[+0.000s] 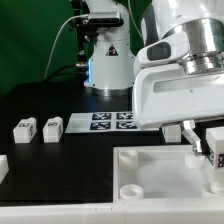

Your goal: Assemble one leg

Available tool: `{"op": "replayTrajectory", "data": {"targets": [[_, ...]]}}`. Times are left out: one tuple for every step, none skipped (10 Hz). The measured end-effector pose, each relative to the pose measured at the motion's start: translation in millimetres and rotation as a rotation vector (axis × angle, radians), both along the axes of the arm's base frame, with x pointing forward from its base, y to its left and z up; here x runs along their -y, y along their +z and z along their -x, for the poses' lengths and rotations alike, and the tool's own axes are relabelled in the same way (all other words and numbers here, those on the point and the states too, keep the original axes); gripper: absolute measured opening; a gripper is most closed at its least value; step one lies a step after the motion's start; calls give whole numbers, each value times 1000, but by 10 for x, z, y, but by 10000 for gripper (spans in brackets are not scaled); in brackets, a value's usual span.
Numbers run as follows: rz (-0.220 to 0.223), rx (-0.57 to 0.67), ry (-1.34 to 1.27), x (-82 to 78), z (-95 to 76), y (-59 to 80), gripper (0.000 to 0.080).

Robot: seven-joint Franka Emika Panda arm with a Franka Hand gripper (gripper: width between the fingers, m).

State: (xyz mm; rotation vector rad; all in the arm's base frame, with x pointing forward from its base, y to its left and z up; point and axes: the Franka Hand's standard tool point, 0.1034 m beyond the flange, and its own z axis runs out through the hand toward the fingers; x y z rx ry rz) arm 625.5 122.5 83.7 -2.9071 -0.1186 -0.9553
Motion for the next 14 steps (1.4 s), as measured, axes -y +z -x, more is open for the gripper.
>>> {"op": "replayTrajectory", "data": {"targets": [[0, -1, 4, -22, 12, 0, 290], [1, -1, 4, -19, 12, 0, 290], [4, -2, 7, -7, 10, 0, 290], [11, -3, 12, 22, 6, -1, 290], [15, -15, 13, 47, 18, -31, 290], [17, -24, 13, 61, 29, -61, 290], [17, -27, 11, 74, 33, -84, 290], [18, -31, 11, 76, 42, -107, 290], [19, -37, 11, 78, 64, -164, 290], [20, -12, 9, 79, 50, -171, 290], [20, -5, 9, 82, 48, -176, 290], [21, -5, 10, 81, 50, -176, 290], [21, -5, 10, 79, 52, -178, 290], [21, -6, 11, 75, 53, -178, 290]]}}
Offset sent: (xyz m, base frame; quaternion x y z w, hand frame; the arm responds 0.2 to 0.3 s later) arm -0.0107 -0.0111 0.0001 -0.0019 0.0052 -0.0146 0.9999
